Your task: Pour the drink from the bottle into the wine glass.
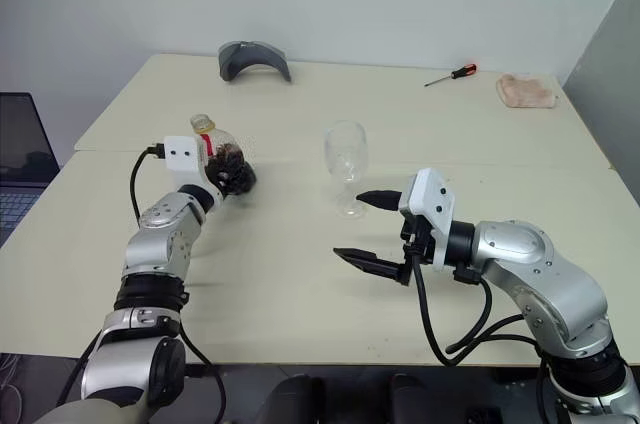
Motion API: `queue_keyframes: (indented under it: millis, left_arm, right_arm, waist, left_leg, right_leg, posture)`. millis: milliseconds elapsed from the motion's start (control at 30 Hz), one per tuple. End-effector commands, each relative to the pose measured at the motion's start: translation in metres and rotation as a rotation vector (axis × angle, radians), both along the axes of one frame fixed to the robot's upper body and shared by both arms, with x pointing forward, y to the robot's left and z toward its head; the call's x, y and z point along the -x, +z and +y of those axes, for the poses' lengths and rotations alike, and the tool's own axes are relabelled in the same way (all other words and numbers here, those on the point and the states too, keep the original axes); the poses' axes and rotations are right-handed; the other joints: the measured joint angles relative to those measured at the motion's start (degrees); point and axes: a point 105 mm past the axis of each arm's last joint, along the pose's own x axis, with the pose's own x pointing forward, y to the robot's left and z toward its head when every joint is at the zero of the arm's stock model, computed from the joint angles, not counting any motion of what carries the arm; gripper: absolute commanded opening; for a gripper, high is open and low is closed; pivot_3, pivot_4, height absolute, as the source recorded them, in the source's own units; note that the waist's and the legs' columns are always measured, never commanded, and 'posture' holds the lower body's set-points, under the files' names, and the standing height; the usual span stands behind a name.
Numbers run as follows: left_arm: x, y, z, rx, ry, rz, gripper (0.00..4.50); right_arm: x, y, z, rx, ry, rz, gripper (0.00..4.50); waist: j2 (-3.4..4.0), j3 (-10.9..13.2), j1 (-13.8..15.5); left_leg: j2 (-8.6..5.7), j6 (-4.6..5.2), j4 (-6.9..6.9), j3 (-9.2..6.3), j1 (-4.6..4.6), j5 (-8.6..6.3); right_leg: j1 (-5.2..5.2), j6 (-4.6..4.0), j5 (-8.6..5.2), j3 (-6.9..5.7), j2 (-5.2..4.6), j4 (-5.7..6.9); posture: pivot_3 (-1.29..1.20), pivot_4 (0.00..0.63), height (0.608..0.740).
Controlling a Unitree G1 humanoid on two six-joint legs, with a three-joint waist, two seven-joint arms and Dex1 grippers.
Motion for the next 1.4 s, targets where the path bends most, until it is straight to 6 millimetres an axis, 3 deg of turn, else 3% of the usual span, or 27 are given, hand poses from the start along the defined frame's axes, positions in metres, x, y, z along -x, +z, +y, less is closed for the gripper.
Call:
queue_keyframes:
  millis: [33,167,300,467,600,733,900,1167,1400]
  left_arm:
    - [-0.001,0.031,-0.007,-0.011,-0.033,-0.1,0.99]
    - [0.003,0.035,-0.015,-0.022,-0.079,-0.112,0.84]
    - [0.007,0.054,-0.038,-0.112,-0.157,-0.158,0.77]
    - [0.0,0.078,-0.067,-0.297,-0.235,-0.208,0.77]
    - [-0.01,0.099,-0.096,-0.294,-0.314,-0.254,0.77]
    - [-0.019,0.107,-0.113,-0.339,-0.356,-0.273,0.77]
    - [-0.025,0.115,-0.13,-0.595,-0.398,-0.354,0.75]
    - [-0.027,0.131,-0.139,-0.92,-0.393,-0.52,0.75]
    - [-0.021,0.145,-0.143,-1.06,-0.387,-0.666,0.74]
  right_arm:
    - [0.008,0.009,0.003,-0.012,0.014,-0.054,4.5]
    - [0.007,0.009,0.001,-0.015,-0.004,-0.055,4.5]
    - [0.001,0.013,-0.01,-0.056,-0.099,-0.063,4.5]
    - [-0.006,0.022,-0.016,-0.118,-0.173,-0.078,4.5]
    - [-0.018,0.036,-0.013,-0.181,-0.237,-0.123,4.5]
    - [-0.027,0.042,-0.009,-0.213,-0.288,-0.154,4.5]
    - [-0.038,0.044,-0.003,-0.236,-0.343,-0.194,4.5]
    - [-0.046,0.041,0.002,-0.291,-0.407,-0.209,4.5]
    - [-0.049,0.026,0.003,-0.282,-0.44,-0.201,4.5]
  waist:
    - [0.0,0.0,0.0]
    - [-0.01,0.0,0.0]
    - [-0.01,0.0,0.2]
    - [-0.02,0.0,0.4]
    - [-0.01,0.0,0.4]
    - [-0.01,0.0,0.3]
    - [-0.01,0.0,0.2]
    - [-0.01,0.0,0.3]
    - [-0.01,0.0,0.3]
  left_leg:
    - [0.0,0.0,0.0,-0.01,-0.01,0.0]
    - [0.0,-0.01,0.02,-0.02,-0.07,0.01]
    - [0.0,-0.01,0.03,-0.04,-0.1,0.01]
    - [-0.05,-0.01,0.07,-0.05,-0.13,0.01]
    - [-0.06,-0.02,0.06,-0.04,-0.18,0.02]
    - [-0.08,-0.01,0.06,-0.03,-0.19,0.02]
    - [-0.07,-0.07,0.05,0.03,-0.19,0.05]
    - [-0.07,-0.05,0.07,0.04,-0.38,0.05]
    - [-0.07,-0.13,0.11,0.08,-0.6,0.1]
  right_leg:
    - [-0.01,0.0,0.0,0.0,0.0,0.0]
    - [-0.04,0.0,0.0,-0.01,-0.01,0.0]
    - [-0.04,0.0,0.0,-0.02,-0.01,0.0]
    - [-0.04,0.01,0.01,-0.03,-0.02,0.01]
    - [-0.11,0.02,0.01,-0.01,-0.02,0.0]
    - [-0.12,0.02,0.01,-0.01,-0.01,0.0]
    - [-0.16,0.02,0.01,0.02,0.01,0.01]
    - [-0.31,0.02,0.01,0.02,0.01,-0.07]
    - [-0.58,0.01,0.01,0.04,-0.01,0.03]
  posture:
    - [0.0,0.15,0.74]
    - [0.0,0.15,0.74]
    - [0.0,0.15,0.74]
    - [0.0,0.15,0.74]
    - [0.0,0.15,0.74]
    - [0.0,0.15,0.74]
    - [0.0,0.15,0.74]
    - [0.0,0.15,0.74]
    - [0.0,0.15,0.74]
